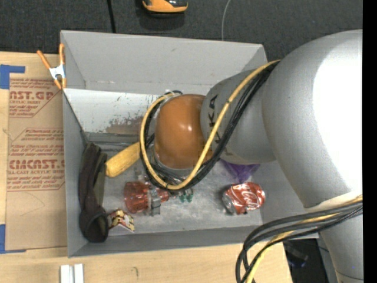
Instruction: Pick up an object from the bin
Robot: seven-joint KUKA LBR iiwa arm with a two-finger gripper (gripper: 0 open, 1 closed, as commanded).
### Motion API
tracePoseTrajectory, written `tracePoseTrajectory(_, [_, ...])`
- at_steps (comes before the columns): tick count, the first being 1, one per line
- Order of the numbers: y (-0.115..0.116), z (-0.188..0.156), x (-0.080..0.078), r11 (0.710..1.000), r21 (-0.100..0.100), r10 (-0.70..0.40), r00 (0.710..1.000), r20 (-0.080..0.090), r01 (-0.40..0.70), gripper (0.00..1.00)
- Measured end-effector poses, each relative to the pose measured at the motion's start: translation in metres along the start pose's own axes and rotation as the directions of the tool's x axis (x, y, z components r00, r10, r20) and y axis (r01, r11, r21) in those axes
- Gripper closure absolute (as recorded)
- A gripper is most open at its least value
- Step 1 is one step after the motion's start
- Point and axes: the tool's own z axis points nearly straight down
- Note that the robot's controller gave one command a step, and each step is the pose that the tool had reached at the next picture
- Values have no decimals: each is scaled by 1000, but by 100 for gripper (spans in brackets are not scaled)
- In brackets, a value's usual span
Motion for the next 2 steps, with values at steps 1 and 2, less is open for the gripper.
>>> tracePoseTrajectory(1, [0,-15,1,1000,0,-1,1000,-5,1,100])
tracePoseTrajectory(2, [0,-37,1,1000,1,0,1000,-3,0,100])
